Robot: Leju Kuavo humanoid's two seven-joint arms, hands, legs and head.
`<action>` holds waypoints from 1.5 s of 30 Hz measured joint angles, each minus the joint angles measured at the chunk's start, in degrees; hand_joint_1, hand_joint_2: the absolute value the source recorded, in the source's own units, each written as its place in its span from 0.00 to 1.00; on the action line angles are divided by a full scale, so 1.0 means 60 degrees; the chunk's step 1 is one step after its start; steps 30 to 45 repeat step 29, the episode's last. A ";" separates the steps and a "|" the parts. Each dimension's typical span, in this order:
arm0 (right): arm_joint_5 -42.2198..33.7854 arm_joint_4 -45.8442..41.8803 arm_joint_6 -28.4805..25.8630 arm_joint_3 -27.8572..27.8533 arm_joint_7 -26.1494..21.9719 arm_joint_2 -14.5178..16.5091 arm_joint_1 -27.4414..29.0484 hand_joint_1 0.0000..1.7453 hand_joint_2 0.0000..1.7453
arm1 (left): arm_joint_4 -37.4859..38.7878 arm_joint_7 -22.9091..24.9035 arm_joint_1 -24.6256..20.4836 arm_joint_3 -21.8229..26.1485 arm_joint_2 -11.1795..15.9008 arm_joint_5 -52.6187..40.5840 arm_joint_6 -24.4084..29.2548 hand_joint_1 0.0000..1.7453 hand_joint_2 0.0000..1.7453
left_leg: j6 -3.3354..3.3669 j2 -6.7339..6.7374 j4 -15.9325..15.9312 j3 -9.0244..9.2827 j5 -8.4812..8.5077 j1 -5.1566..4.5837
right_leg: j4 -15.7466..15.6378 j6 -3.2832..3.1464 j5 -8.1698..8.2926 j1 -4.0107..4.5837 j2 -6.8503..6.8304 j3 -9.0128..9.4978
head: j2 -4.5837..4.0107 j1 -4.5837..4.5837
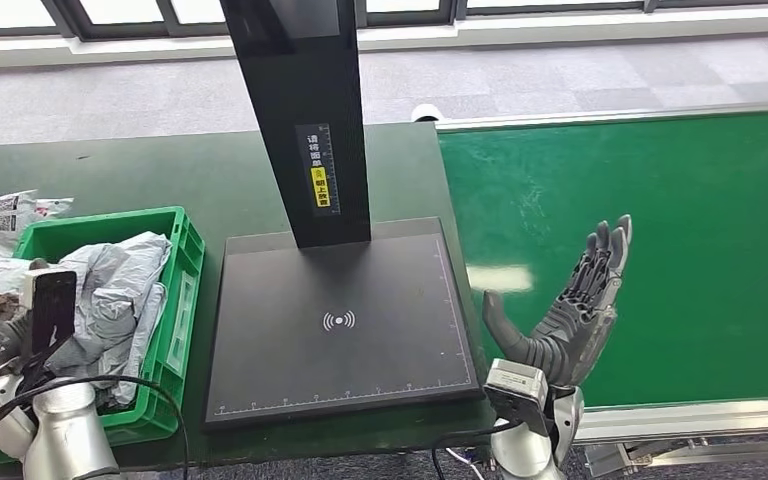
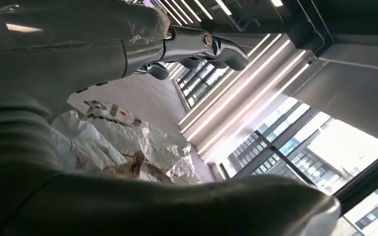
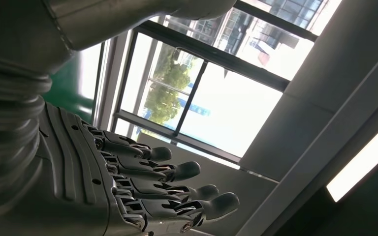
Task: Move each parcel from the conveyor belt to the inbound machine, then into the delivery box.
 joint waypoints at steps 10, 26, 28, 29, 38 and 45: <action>-0.0008 -0.0144 0.0000 -0.0054 0.0000 -0.0003 0.0097 0.00 1.00 | -0.1981 0.0341 0.0867 -0.0449 -0.0264 0.0606 0.0000 0.00 0.00 | 0.0000 0.0003 0.0000 -0.0006 0.0000 0.0001 | 0.0000 0.0000 0.0000 0.0002 0.0003 -0.0006 | 0.0000 0.0001; 0.0027 -0.0205 0.0003 -0.0182 0.0091 0.0001 0.0117 0.00 1.00 | -0.4107 -0.1201 0.1733 -0.2870 -0.0310 0.3612 -0.0004 0.00 1.00 | 0.0002 -0.0022 0.0002 -0.0021 0.0002 0.0000 | 0.0000 0.0001 0.0000 0.0001 -0.0041 -0.0003 | 0.0000 -0.0001; -0.0014 -0.0128 0.0015 -0.0134 0.0017 0.0000 0.0095 0.00 1.00 | -0.4071 -0.1476 0.1790 -0.3350 -0.0307 0.4186 -0.0036 0.00 1.00 | 0.0004 -0.0024 0.0002 -0.0021 0.0003 0.0000 | 0.0000 0.0001 0.0000 0.0000 -0.0046 0.0000 | 0.0000 -0.0001; -0.0014 -0.0102 0.0018 -0.0118 0.0004 0.0000 0.0088 0.00 1.00 | -0.4058 -0.1565 0.1810 -0.3492 -0.0306 0.4366 -0.0047 0.00 1.00 | 0.0004 -0.0025 0.0002 -0.0021 0.0003 0.0000 | 0.0000 0.0001 0.0000 0.0000 -0.0048 0.0001 | 0.0000 -0.0001; -0.0014 -0.0102 0.0018 -0.0118 0.0004 0.0000 0.0088 0.00 1.00 | -0.4058 -0.1565 0.1810 -0.3492 -0.0306 0.4366 -0.0047 0.00 1.00 | 0.0004 -0.0025 0.0002 -0.0021 0.0003 0.0000 | 0.0000 0.0001 0.0000 0.0000 -0.0048 0.0001 | 0.0000 -0.0001; -0.0014 -0.0102 0.0018 -0.0118 0.0004 0.0000 0.0088 0.00 1.00 | -0.4058 -0.1565 0.1810 -0.3492 -0.0306 0.4366 -0.0047 0.00 1.00 | 0.0004 -0.0025 0.0002 -0.0021 0.0003 0.0000 | 0.0000 0.0001 0.0000 0.0000 -0.0048 0.0001 | 0.0000 -0.0001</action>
